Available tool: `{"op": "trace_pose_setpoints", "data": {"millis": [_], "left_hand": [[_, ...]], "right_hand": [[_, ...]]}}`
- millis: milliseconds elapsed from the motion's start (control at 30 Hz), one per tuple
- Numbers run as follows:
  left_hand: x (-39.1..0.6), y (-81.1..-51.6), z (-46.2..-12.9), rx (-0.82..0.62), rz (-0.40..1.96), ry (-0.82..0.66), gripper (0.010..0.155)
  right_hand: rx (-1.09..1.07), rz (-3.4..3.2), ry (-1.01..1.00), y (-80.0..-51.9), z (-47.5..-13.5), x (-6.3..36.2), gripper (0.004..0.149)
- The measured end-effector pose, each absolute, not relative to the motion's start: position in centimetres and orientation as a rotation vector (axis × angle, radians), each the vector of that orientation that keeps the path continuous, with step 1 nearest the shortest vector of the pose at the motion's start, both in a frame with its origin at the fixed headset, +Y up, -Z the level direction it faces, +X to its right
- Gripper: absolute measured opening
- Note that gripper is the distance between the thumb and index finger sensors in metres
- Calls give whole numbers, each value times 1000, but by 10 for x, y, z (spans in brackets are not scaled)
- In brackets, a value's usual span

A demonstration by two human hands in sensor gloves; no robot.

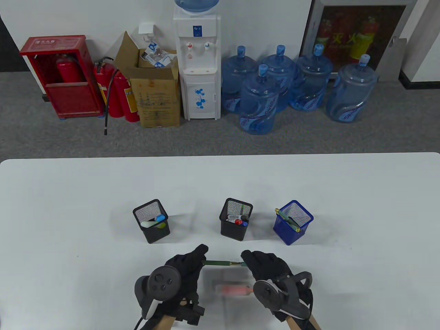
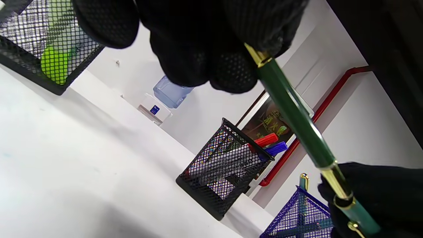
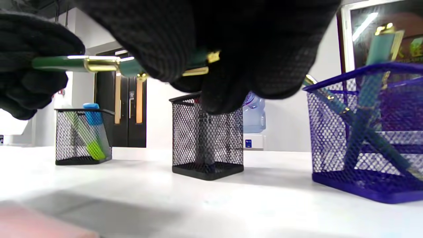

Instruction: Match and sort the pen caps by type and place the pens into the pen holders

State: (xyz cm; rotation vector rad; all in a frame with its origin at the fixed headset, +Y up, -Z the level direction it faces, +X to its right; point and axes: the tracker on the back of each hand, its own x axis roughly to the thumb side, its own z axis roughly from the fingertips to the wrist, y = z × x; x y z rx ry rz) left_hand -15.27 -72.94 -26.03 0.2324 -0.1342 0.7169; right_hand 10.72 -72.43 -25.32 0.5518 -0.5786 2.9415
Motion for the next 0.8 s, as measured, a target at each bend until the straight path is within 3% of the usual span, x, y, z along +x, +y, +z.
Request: {"op": "trace_pose_setpoints", "data": {"millis": [667,800], "left_hand": [[-150,-730,-260,210,727,-148,49],[-140,-731,-259,183,710,-208,49]], "right_hand": [[506,2868,-528,-724,-254,112,53],[545,2834,-536,-721,-251,104,52]]}}
